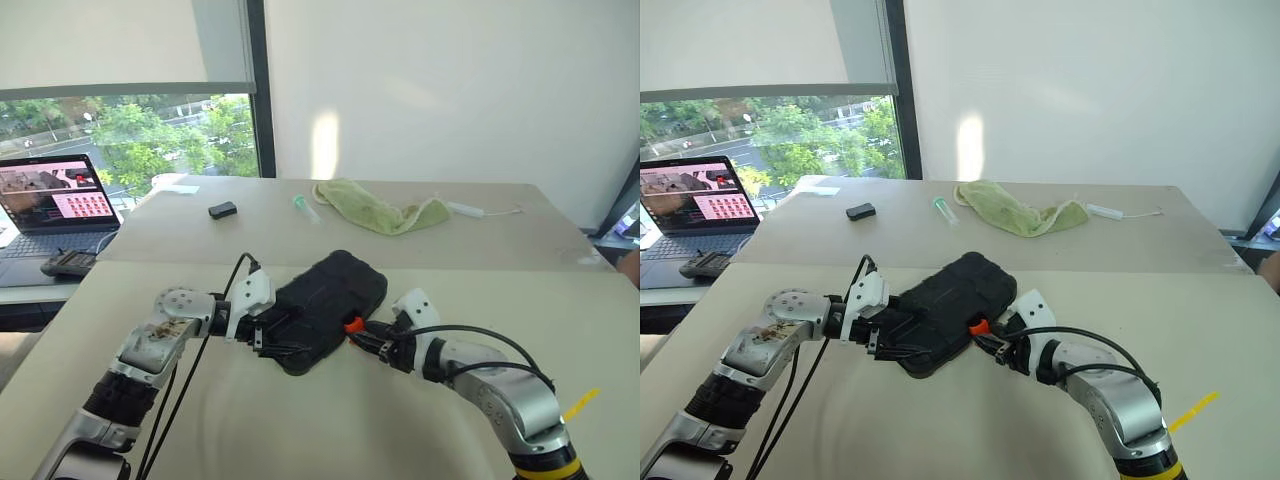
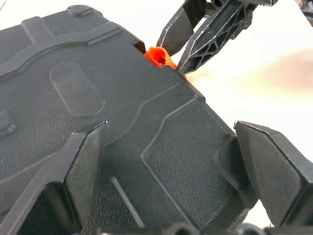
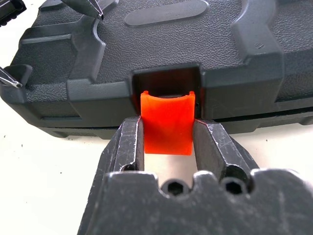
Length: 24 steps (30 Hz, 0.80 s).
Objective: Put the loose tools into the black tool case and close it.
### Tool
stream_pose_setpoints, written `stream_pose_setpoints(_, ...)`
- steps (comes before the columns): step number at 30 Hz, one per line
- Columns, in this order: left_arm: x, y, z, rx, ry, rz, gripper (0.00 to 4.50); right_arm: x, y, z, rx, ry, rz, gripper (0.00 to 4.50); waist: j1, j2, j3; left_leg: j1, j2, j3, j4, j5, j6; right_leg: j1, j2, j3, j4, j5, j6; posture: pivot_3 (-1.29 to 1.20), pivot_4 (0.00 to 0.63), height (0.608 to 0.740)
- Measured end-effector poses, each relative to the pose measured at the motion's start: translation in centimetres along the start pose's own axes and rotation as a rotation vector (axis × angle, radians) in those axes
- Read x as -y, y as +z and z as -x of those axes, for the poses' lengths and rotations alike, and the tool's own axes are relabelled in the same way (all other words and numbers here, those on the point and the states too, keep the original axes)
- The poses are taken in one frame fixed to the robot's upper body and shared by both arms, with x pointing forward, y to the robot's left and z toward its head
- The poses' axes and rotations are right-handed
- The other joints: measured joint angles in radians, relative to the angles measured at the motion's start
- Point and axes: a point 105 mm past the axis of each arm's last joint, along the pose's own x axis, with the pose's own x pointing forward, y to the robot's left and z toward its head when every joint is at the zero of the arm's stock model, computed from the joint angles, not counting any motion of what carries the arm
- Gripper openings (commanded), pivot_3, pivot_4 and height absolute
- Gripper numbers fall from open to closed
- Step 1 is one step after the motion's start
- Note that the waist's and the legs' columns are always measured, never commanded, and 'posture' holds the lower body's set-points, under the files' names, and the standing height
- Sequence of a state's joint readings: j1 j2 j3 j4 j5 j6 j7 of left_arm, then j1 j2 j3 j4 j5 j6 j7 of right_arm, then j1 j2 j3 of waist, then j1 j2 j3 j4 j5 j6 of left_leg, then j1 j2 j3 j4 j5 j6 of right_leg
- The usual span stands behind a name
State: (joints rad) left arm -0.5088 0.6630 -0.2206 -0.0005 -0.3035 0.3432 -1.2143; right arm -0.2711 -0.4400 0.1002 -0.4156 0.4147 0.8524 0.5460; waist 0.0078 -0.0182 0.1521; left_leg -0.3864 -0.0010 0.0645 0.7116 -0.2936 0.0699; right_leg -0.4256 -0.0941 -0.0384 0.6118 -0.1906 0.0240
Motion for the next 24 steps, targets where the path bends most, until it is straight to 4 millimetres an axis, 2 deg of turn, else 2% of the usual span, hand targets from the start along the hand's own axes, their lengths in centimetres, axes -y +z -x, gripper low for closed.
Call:
stream_pose_setpoints(3, 0.0, 0.0, 0.0, -0.003, 0.002, 0.001, 4.42, 0.2, 0.2, -0.4, -0.005, 0.010, 0.004, 1.18, -0.002, 0.000, 0.000, 0.000, 0.000, 0.000, 0.000, 0.000, 0.000, 0.000, 0.000, 0.000, 0.000, 0.000, 0.000, 0.00, 0.150, 0.740)
stream_pose_setpoints(4, 0.0, 0.0, 0.0, -0.003, 0.001, 0.000, 4.42, 0.3, 0.2, -0.5, -0.006, 0.010, 0.007, 1.98, -0.002, 0.000, 0.000, 0.000, 0.000, 0.000, 0.000, 0.000, 0.000, 0.000, 0.000, 0.000, 0.000, 0.000, 0.000, 0.00, 0.150, 0.740)
stream_pose_setpoints(7, 0.1, -0.1, -0.1, -0.011, -0.005, 0.001, 4.42, 0.5, 1.6, -0.6, 0.049, 0.003, 0.045, 2.88, -0.004, 0.001, 0.000, 0.001, 0.000, 0.000, 0.000, 0.000, 0.000, 0.001, 0.000, 0.000, 0.000, 0.000, 0.000, 0.00, 0.150, 0.740)
stream_pose_setpoints(9, 0.4, -0.1, -0.5, -0.016, -0.018, -0.009, 4.42, 0.7, 2.8, 0.1, 0.086, -0.007, 0.087, 2.88, -0.003, 0.002, -0.001, 0.002, 0.000, 0.000, 0.000, 0.000, 0.000, 0.002, 0.000, 0.000, 0.000, 0.000, 0.000, 0.00, 0.150, 0.740)
stream_pose_setpoints(11, 0.5, -0.1, -0.6, -0.018, -0.017, -0.015, 4.42, 0.7, 3.2, 1.1, 0.091, 0.000, 0.112, 2.88, 0.002, 0.002, -0.001, 0.001, 0.000, -0.001, 0.000, 0.000, 0.000, 0.002, 0.000, -0.001, 0.000, 0.000, 0.000, 0.00, 0.150, 0.740)
stream_pose_setpoints(13, 0.5, 0.0, -0.6, -0.018, -0.017, -0.016, 4.42, 0.6, 3.1, 2.1, 0.087, 0.010, 0.110, 2.32, 0.003, 0.003, -0.002, 0.002, 0.000, -0.001, 0.000, 0.000, 0.000, 0.002, -0.001, -0.001, -0.001, 0.000, 0.000, 0.00, 0.150, 0.740)
stream_pose_setpoints(14, 0.5, -0.1, -0.6, -0.020, -0.016, -0.013, 4.42, 0.6, 3.0, 2.5, 0.077, 0.012, 0.104, 2.17, 0.003, 0.003, -0.002, 0.002, 0.000, -0.001, 0.000, 0.000, 0.000, 0.002, -0.001, 0.000, -0.001, 0.000, 0.000, 0.00, 0.150, 0.740)
stream_pose_setpoints(18, 0.5, -0.3, -0.5, -0.025, -0.009, -0.012, 4.42, 0.7, 1.7, 3.5, 0.002, 0.019, 0.077, 0.64, 0.003, 0.005, -0.003, 0.002, 0.000, -0.001, 0.000, 0.000, 0.000, 0.002, -0.001, 0.000, -0.001, -0.001, -0.001, 0.00, 0.150, 0.740)
stream_pose_setpoints(20, 0.5, -0.3, -0.5, -0.028, -0.007, -0.013, 4.42, 0.6, 1.3, 3.3, -0.023, 0.024, 0.076, 0.09, 0.003, 0.006, -0.004, 0.002, 0.000, -0.001, 0.000, 0.000, 0.000, 0.002, -0.001, 0.000, -0.001, -0.001, -0.001, 0.00, 0.150, 0.740)
stream_pose_setpoints(24, 0.4, -0.3, -0.5, -0.028, -0.006, -0.015, 4.42, 0.5, -0.1, 1.9, -0.083, 0.032, 0.054, 0.04, 0.003, 0.006, -0.004, 0.002, 0.000, -0.001, 0.000, 0.000, 0.000, 0.002, -0.001, 0.000, -0.001, -0.001, -0.001, 0.00, 0.150, 0.740)
